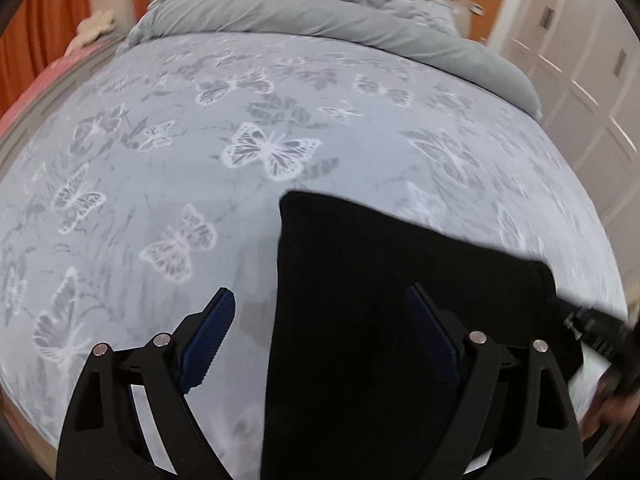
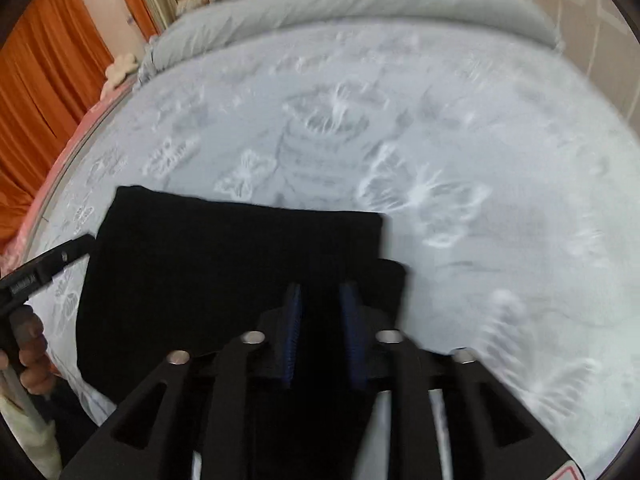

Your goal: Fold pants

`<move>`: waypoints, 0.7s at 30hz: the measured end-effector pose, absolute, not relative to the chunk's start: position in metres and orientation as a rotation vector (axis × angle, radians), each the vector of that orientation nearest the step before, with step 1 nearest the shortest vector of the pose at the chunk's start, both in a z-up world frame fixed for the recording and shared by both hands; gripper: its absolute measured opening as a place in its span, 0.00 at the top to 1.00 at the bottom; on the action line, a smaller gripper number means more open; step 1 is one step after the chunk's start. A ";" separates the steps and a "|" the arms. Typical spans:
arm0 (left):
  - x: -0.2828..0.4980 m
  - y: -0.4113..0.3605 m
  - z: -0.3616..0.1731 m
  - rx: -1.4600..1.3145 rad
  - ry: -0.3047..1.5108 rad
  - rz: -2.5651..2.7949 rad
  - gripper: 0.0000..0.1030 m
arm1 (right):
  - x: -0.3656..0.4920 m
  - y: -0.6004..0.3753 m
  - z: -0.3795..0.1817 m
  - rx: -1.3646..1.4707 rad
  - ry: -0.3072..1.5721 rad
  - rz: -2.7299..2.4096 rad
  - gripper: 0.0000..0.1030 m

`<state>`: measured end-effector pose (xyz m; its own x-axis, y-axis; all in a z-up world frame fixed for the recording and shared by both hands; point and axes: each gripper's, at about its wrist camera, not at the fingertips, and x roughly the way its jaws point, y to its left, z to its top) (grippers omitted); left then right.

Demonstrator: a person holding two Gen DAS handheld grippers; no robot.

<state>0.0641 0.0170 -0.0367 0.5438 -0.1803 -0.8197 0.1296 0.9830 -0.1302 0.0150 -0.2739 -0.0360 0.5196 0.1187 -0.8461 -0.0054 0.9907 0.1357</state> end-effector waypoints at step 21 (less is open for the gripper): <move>0.013 0.034 -0.063 0.126 0.980 -0.087 0.09 | -0.048 -0.259 -0.069 0.047 1.081 0.145 0.65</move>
